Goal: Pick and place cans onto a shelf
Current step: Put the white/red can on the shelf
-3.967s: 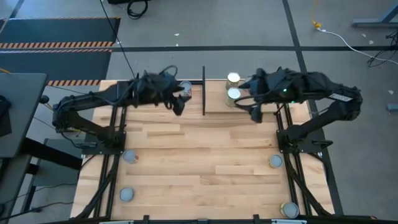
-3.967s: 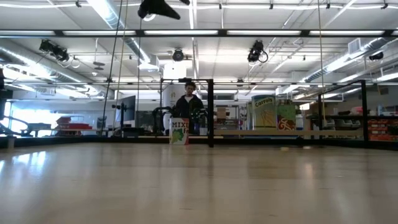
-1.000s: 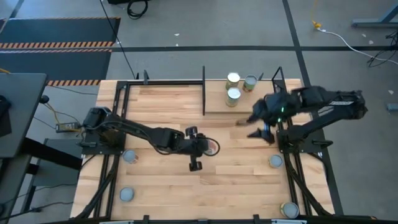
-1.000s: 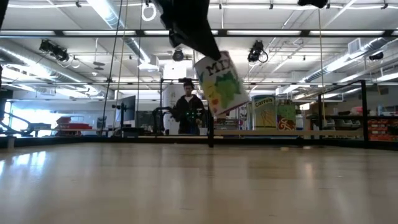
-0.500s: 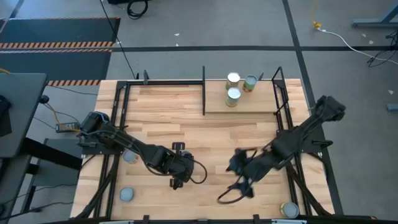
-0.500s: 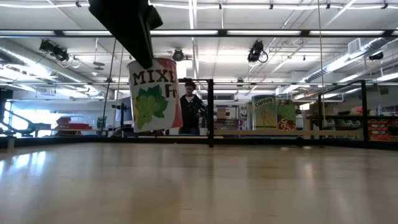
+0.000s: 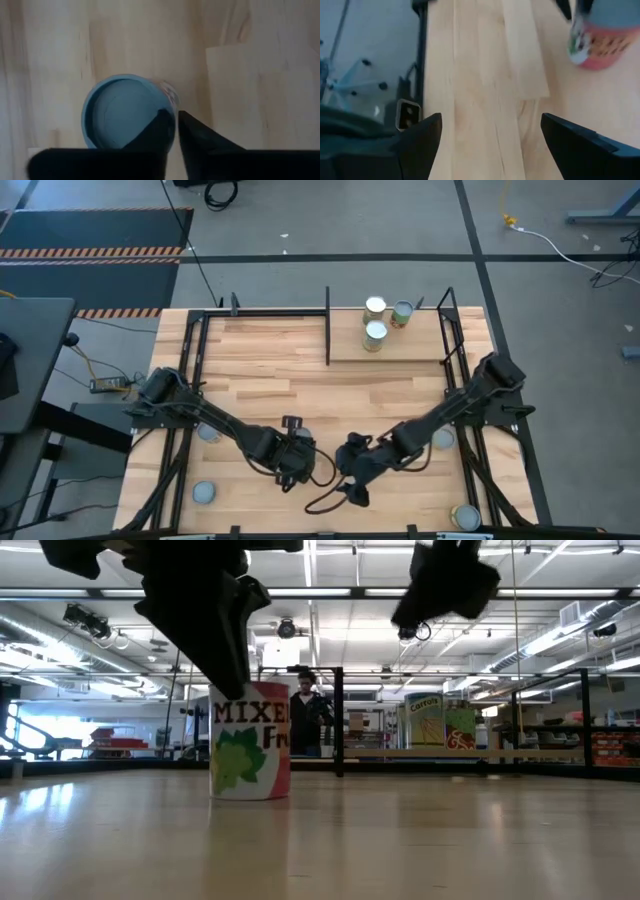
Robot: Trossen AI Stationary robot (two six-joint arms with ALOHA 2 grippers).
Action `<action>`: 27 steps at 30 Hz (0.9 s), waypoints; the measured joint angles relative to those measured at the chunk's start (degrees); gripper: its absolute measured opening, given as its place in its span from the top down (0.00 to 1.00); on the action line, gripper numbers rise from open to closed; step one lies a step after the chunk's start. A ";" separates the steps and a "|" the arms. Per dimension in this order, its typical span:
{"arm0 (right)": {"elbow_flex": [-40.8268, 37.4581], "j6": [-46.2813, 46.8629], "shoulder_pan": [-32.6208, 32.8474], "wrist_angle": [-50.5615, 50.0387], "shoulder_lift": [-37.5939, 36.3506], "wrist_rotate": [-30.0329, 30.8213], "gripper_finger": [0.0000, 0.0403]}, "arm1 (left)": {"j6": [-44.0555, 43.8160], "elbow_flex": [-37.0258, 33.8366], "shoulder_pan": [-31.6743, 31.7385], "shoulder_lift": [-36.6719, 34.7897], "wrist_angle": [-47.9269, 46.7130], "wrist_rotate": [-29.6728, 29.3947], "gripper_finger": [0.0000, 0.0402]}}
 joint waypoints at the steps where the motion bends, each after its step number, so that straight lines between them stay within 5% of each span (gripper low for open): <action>1: 0.00 -0.47 -0.60 -0.27 0.61 -1.03 0.14 | -0.65 -0.03 0.06 -0.17 -0.05 0.14 0.83; 12: 0.01 -17.96 -6.67 8.21 2.90 1.53 0.09 | -6.25 -0.31 -1.55 -12.43 -8.11 3.29 0.38; 19: 1.14 -25.46 -12.78 16.68 6.70 3.50 0.07 | -19.48 -0.15 -6.91 -26.01 -18.47 -6.48 0.38; 27: 4.50 -30.60 -16.64 15.88 10.77 -3.71 0.05 | -31.07 -0.22 -10.04 -33.21 -26.47 -19.03 0.44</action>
